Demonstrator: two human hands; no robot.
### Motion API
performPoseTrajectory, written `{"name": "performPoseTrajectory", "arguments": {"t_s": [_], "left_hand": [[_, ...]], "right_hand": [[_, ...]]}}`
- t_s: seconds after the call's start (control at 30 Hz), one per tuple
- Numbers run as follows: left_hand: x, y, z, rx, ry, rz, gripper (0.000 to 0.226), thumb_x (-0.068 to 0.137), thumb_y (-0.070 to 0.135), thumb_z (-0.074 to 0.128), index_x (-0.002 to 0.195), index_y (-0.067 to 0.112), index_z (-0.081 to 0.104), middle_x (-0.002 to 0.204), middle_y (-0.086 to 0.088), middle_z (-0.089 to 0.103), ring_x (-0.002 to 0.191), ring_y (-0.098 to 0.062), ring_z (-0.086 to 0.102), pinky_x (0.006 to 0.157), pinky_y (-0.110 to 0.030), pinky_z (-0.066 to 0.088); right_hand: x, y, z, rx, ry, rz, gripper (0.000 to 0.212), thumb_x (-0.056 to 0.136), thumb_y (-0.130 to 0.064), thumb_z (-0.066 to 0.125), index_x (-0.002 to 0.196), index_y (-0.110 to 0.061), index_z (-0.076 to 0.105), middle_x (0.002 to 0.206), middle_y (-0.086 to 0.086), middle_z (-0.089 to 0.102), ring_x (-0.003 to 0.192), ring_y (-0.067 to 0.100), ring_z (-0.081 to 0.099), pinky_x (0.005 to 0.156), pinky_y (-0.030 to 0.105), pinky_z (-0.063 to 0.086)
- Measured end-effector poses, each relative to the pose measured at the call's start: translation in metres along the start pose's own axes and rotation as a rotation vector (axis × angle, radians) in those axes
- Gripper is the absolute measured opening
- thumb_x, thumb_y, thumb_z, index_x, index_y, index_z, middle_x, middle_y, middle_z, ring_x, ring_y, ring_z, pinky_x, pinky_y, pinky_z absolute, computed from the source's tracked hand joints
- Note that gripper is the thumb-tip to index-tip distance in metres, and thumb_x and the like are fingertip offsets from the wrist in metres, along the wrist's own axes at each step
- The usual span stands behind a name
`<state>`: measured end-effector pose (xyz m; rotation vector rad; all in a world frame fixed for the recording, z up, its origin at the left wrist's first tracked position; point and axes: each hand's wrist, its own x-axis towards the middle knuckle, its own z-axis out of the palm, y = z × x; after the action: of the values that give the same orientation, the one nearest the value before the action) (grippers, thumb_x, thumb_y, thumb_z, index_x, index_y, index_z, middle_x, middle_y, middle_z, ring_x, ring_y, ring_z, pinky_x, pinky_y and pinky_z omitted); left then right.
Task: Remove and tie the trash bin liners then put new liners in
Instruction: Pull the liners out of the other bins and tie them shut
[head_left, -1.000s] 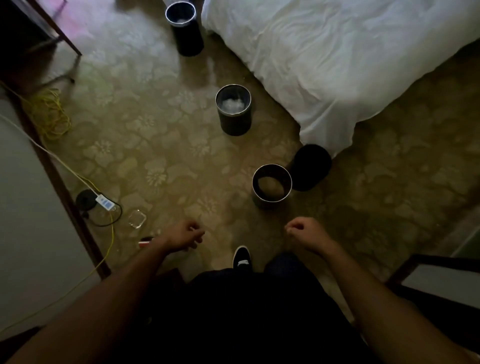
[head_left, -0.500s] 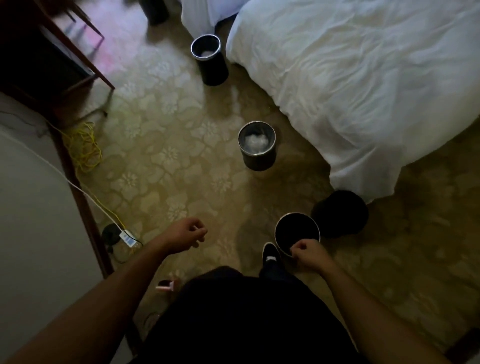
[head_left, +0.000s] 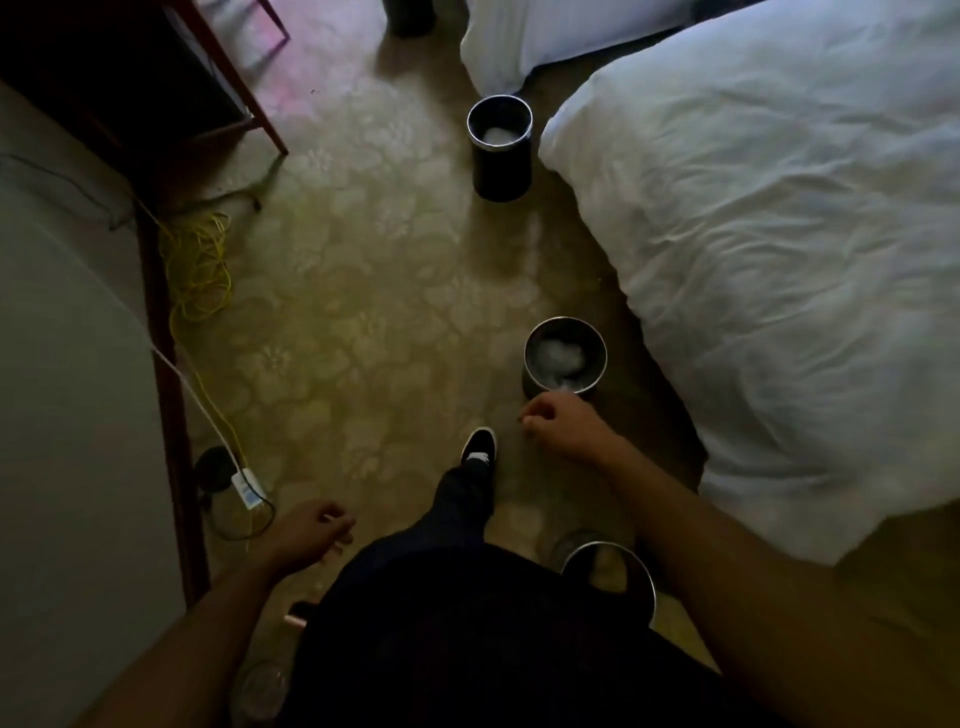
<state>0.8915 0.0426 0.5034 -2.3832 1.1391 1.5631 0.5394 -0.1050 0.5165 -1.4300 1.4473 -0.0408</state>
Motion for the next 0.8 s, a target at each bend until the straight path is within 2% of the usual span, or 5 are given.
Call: {"name": "performPoseTrajectory", "arguments": {"t_s": [0.23,0.33,0.43,0.53,0.8], "left_hand": [[0.091,0.106,-0.05,0.081,-0.124,0.056,0.017,0.101,0.023,0.058,0.094,0.009,0.065,0.084,-0.006,0.069,0.068,-0.021,0.065,0.059,-0.026,0.049],[0.129,0.176,-0.075,0.132,-0.161,0.114,0.018,0.101,0.023,0.057,0.098,0.007,0.064,0.09,-0.007,0.071,0.071,-0.021,0.067,0.061,-0.027,0.049],[0.156,0.255,-0.091,0.177,-0.135,0.212,0.019,0.101,0.025,0.057,0.099,0.008,0.066,0.093,-0.008,0.073,0.076,-0.02,0.069,0.061,-0.026,0.05],[0.176,0.322,-0.091,0.191,-0.129,0.263,0.018,0.101,0.026,0.057,0.099,0.011,0.067,0.091,-0.007,0.074,0.074,-0.019,0.069,0.063,-0.027,0.051],[0.178,0.408,-0.008,0.063,-0.06,0.107,0.017,0.1,0.026,0.057,0.096,0.012,0.066,0.09,-0.008,0.075,0.07,-0.016,0.07,0.071,-0.035,0.056]], "right_hand": [[0.048,0.021,-0.064,-0.061,0.024,0.237,0.013,0.092,-0.021,0.066,0.101,-0.019,0.075,0.103,0.001,0.072,0.097,0.018,0.068,0.089,0.034,0.054],[0.044,0.061,-0.095,-0.04,0.1,0.392,0.006,0.09,-0.023,0.068,0.086,-0.024,0.072,0.095,0.003,0.074,0.092,0.022,0.068,0.083,0.032,0.053],[0.035,0.095,-0.13,-0.012,0.148,0.515,0.018,0.093,-0.019,0.064,0.078,-0.011,0.069,0.078,0.007,0.067,0.074,0.021,0.061,0.066,0.028,0.045],[0.049,0.131,-0.165,0.0,0.128,0.599,0.021,0.093,-0.014,0.061,0.077,-0.003,0.067,0.078,0.012,0.066,0.071,0.025,0.059,0.067,0.03,0.046],[0.163,0.155,-0.295,-0.179,-0.06,0.343,0.032,0.096,-0.018,0.059,0.065,-0.013,0.052,0.066,0.01,0.054,0.062,0.019,0.051,0.056,0.029,0.035]]}}
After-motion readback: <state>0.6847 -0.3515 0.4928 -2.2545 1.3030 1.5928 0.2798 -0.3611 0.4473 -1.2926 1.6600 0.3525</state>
